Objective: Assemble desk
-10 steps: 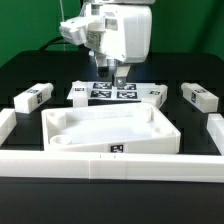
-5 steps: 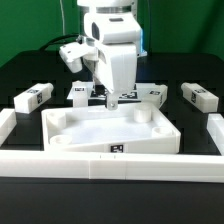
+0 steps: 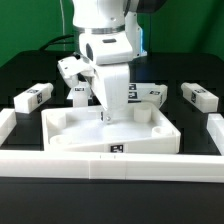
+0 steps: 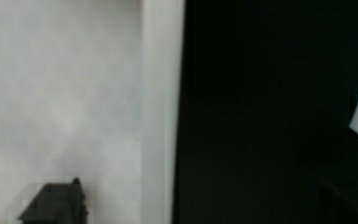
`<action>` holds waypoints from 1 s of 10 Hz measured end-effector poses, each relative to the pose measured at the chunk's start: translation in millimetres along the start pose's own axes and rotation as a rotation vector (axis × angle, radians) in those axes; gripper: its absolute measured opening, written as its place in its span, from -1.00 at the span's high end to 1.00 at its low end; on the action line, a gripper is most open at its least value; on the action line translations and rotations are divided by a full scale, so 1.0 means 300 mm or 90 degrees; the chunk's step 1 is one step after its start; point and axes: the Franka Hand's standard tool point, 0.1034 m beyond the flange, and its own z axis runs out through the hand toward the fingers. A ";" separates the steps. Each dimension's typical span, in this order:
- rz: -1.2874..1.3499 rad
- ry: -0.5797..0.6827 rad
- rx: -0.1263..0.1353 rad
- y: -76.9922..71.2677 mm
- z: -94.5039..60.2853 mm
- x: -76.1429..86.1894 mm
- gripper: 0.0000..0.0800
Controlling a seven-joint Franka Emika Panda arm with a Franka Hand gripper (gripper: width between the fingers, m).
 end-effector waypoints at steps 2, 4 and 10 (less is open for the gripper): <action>0.001 0.000 0.001 -0.001 0.000 0.000 -0.32; 0.002 0.000 0.001 -0.001 0.000 0.000 0.37; 0.002 0.000 0.001 -0.001 0.000 0.000 0.86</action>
Offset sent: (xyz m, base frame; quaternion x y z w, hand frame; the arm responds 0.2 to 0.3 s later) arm 0.0000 0.0000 0.0000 0.0000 0.0000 0.0000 1.0000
